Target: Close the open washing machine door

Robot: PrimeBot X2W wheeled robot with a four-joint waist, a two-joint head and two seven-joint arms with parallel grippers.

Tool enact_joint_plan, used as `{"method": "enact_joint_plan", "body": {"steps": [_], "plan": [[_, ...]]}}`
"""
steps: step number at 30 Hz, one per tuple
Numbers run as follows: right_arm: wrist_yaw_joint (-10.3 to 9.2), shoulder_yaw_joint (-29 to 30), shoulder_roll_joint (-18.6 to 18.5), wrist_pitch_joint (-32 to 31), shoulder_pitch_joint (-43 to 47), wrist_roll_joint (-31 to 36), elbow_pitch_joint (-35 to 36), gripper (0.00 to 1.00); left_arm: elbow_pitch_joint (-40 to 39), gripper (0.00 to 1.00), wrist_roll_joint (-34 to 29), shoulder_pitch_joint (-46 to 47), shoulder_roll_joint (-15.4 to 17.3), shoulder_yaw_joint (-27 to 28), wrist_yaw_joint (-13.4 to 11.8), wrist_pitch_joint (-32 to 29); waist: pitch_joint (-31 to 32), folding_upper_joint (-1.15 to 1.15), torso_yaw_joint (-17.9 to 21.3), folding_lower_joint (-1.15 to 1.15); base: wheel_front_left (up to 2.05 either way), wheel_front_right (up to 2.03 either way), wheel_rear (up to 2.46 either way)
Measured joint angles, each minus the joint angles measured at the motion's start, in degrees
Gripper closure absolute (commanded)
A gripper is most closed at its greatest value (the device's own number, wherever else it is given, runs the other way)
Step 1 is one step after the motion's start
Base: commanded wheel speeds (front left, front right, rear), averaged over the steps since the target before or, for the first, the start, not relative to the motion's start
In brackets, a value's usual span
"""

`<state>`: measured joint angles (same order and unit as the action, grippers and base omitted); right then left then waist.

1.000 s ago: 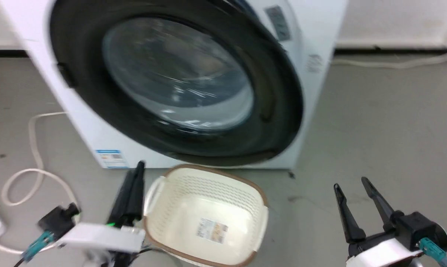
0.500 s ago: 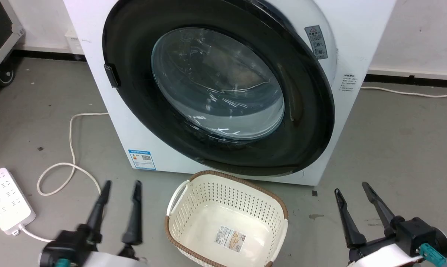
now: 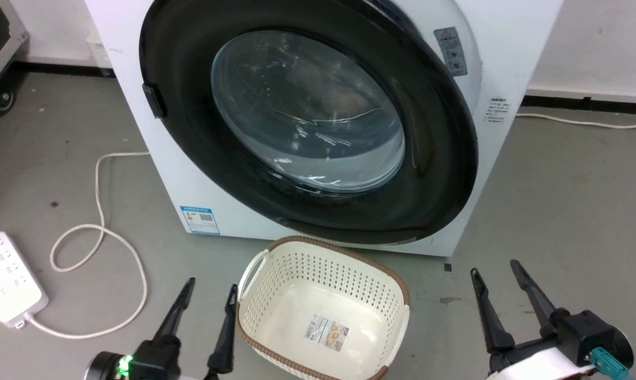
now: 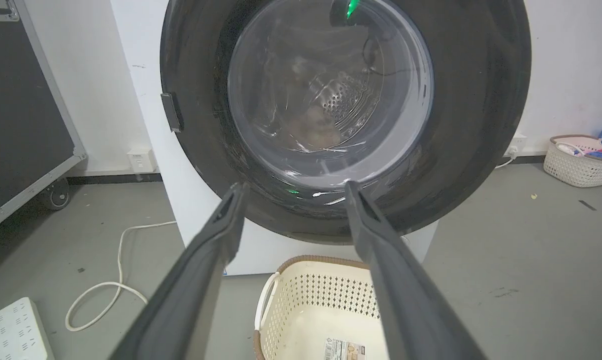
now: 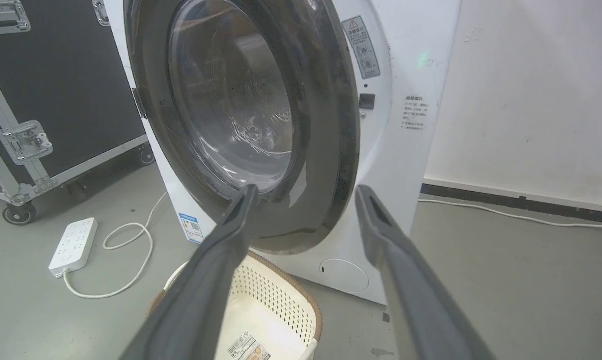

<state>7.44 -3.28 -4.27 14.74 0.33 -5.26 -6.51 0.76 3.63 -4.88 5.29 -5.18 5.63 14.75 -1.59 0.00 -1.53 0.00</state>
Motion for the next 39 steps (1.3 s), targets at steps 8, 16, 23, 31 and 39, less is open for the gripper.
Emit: {"method": "enact_joint_plan", "body": {"steps": [8,16,23,31,39], "plan": [[0.00,-4.95,-4.11,-1.23,-5.69,-4.74,1.46,1.00,-0.69,0.00,-0.97,1.69,-0.58,-1.44,-0.44,0.00,-4.56,0.00,-1.70,0.00,0.00,0.00,0.00],[0.00,-11.28,-14.39,-5.17,-18.72,-9.22,0.94,1.00,-0.94,0.00,-1.11,6.22,-1.20,-2.77,-1.18,0.00,-11.93,0.00,-4.44,0.01,0.00,0.00,0.00],[0.00,-12.95,-21.80,-6.71,-29.08,-17.03,-3.85,1.00,-1.04,0.00,-0.92,9.67,-1.92,-4.77,-2.14,0.00,-17.38,0.00,-7.77,0.02,0.00,0.00,0.00],[0.15,-13.35,-25.86,-8.61,-38.59,-24.63,-11.46,1.00,-1.20,0.00,-0.27,11.49,-2.22,-5.87,-3.05,-0.01,-21.21,0.00,-10.60,0.01,0.00,0.00,0.00],[0.16,-11.63,-27.13,-9.57,-47.80,-27.03,-20.75,1.00,-1.18,0.00,0.69,12.29,-2.29,-6.66,-3.76,0.00,-23.08,0.00,-12.15,0.01,0.00,0.00,0.00]]}}
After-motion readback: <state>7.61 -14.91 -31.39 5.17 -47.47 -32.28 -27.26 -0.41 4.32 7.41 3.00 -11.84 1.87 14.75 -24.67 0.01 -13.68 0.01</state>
